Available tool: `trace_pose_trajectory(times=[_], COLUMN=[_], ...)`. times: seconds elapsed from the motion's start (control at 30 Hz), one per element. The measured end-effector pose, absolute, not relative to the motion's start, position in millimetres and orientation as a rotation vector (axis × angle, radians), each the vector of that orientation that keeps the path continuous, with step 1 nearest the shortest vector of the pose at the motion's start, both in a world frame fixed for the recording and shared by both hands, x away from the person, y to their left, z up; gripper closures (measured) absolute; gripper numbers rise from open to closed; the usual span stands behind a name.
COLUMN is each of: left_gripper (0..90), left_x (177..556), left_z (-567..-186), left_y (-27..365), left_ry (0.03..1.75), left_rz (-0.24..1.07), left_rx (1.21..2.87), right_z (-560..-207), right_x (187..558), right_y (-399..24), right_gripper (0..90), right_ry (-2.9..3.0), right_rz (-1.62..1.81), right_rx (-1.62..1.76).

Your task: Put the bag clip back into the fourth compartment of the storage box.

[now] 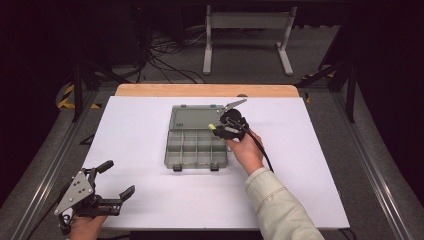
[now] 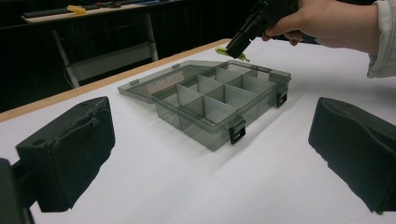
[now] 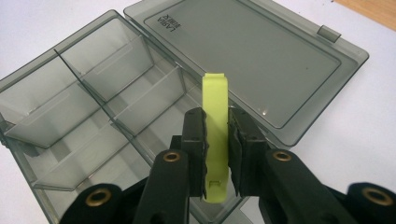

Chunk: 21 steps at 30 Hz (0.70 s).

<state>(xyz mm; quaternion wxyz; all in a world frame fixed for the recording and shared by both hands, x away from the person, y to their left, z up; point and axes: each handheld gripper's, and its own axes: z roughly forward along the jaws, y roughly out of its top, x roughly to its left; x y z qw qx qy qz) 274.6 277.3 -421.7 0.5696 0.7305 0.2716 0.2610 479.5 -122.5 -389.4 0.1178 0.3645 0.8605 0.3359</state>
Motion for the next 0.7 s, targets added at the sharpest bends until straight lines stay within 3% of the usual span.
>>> trace_pose_trajectory(times=[0.7], left_gripper=[1.1], left_x=[274], left_z=[-421], left_y=[278], left_ry=[0.631], left_rz=[0.618], left_rx=[1.718], right_z=[-404], right_x=[479], right_y=[-125], right_gripper=[77.9], right_ry=[2.553], right_rz=[0.950], right_rx=[1.107])
